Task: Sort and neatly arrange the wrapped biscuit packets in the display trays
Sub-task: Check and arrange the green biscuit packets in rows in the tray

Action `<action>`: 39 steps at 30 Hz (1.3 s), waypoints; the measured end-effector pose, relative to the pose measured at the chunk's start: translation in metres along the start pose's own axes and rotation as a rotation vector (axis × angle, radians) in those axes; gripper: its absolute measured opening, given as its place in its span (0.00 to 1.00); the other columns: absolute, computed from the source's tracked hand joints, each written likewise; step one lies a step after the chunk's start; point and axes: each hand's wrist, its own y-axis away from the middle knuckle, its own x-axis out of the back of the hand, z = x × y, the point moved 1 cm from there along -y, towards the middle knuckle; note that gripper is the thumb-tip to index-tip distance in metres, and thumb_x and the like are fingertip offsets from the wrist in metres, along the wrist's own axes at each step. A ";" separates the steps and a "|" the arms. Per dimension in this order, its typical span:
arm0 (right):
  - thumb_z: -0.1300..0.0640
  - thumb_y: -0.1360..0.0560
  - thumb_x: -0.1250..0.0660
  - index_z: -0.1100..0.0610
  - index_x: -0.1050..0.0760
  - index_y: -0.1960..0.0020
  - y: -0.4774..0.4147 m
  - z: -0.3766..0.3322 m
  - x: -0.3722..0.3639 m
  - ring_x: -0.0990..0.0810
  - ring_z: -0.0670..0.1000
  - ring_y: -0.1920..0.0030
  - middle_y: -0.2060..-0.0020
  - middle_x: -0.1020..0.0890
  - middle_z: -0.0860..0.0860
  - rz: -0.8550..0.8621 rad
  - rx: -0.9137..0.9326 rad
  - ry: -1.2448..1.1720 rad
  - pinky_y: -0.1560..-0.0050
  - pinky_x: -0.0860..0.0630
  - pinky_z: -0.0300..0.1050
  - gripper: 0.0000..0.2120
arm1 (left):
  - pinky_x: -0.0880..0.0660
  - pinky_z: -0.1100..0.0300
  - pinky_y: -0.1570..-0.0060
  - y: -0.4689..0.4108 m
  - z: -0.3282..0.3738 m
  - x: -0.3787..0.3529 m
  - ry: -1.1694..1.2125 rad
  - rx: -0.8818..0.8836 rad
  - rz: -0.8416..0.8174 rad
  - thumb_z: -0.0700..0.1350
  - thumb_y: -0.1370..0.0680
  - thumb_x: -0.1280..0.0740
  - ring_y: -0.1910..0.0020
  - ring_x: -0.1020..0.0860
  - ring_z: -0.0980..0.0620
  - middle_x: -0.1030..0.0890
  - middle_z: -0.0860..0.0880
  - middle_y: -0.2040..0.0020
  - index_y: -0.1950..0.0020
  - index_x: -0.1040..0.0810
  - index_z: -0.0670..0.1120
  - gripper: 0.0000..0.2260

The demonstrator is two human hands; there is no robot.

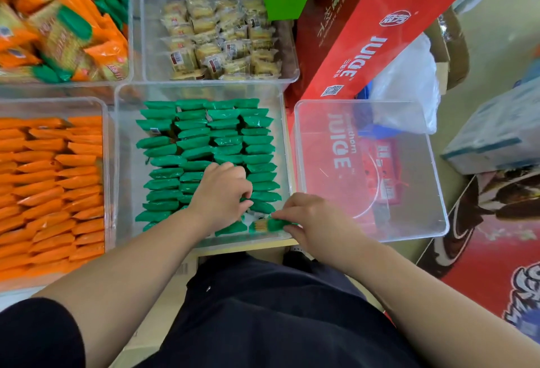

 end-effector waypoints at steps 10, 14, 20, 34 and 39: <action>0.56 0.34 0.24 0.49 0.18 0.66 -0.028 0.000 -0.024 0.26 0.55 0.61 0.71 0.22 0.45 -0.079 0.026 0.333 0.63 0.23 0.49 0.04 | 0.38 0.50 0.49 0.007 -0.001 -0.009 -0.040 -0.093 -0.015 0.59 0.26 0.28 0.53 0.32 0.49 0.30 0.54 0.59 0.57 0.14 0.52 0.12; 0.52 0.29 0.28 0.46 0.18 0.65 -0.030 -0.001 -0.022 0.28 0.52 0.59 0.70 0.21 0.43 -0.106 0.074 0.451 0.60 0.33 0.45 0.06 | 0.41 0.51 0.47 0.011 0.005 -0.009 -0.029 -0.077 -0.057 0.57 0.23 0.31 0.50 0.33 0.50 0.29 0.55 0.56 0.54 0.15 0.52 0.11; 0.58 0.25 0.32 0.40 0.16 0.49 -0.030 -0.005 -0.019 0.30 0.52 0.49 0.57 0.18 0.41 -0.207 0.053 0.466 0.54 0.41 0.48 0.14 | 0.38 0.52 0.53 0.016 0.002 -0.004 0.151 0.048 0.091 0.48 0.26 0.25 0.56 0.34 0.50 0.28 0.56 0.63 0.64 0.16 0.51 0.07; 0.41 0.26 0.61 0.56 0.16 0.46 -0.037 -0.019 -0.024 0.39 0.57 0.30 0.39 0.22 0.50 -0.525 -0.148 0.469 0.28 0.47 0.63 0.37 | 0.29 0.67 0.48 0.058 -0.019 0.065 0.739 0.419 0.302 0.41 0.25 0.27 0.51 0.22 0.64 0.18 0.60 0.50 0.62 0.18 0.48 0.07; 0.40 0.20 0.56 0.56 0.18 0.41 -0.040 -0.029 -0.020 0.46 0.58 0.24 0.32 0.26 0.53 -0.560 -0.216 0.457 0.24 0.58 0.67 0.32 | 0.28 0.65 0.54 0.077 -0.018 0.069 0.988 0.609 0.398 0.39 0.23 0.28 0.55 0.20 0.66 0.17 0.58 0.53 0.59 0.17 0.46 0.05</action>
